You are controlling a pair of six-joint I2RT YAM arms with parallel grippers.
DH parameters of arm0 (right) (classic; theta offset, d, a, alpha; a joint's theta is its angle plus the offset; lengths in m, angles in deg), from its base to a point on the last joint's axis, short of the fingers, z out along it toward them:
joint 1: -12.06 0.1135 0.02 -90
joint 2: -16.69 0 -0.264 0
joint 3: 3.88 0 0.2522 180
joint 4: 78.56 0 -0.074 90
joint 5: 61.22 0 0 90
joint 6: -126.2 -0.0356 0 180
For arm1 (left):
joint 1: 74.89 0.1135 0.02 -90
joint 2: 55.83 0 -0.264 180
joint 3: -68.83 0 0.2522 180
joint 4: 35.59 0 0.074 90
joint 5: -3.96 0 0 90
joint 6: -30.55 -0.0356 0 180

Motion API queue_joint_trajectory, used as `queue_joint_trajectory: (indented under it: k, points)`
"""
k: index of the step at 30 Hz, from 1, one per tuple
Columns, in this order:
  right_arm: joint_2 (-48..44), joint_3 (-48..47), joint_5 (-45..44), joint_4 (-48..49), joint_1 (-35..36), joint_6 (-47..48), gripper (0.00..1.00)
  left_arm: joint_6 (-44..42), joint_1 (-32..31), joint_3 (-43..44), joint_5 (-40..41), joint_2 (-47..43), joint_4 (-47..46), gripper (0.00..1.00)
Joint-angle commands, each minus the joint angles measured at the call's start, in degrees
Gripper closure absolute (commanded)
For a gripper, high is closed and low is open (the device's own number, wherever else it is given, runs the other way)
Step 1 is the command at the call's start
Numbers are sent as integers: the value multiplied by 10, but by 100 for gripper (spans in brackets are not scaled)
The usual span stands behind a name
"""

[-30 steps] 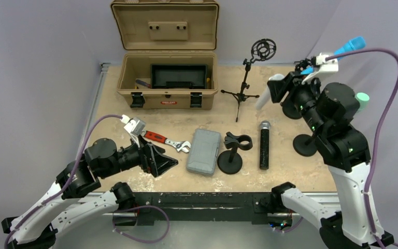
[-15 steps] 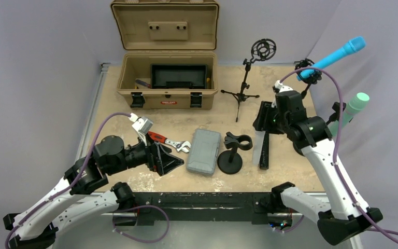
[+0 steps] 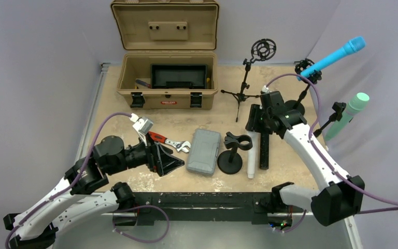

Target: Remove the microphone from the stand

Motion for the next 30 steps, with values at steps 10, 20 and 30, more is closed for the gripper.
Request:
queue_joint_trajectory:
  k: [10,20,30]
  points:
    - [150,-13,-113,156,-3,9,100,-2,0,20,25,-46,35,10]
    - [165,70,-113,207,-14,2,85,-4,0,21,37,-56,47,10]
    - [182,41,-90,216,-15,20,47,0,0,28,29,-40,36,11]
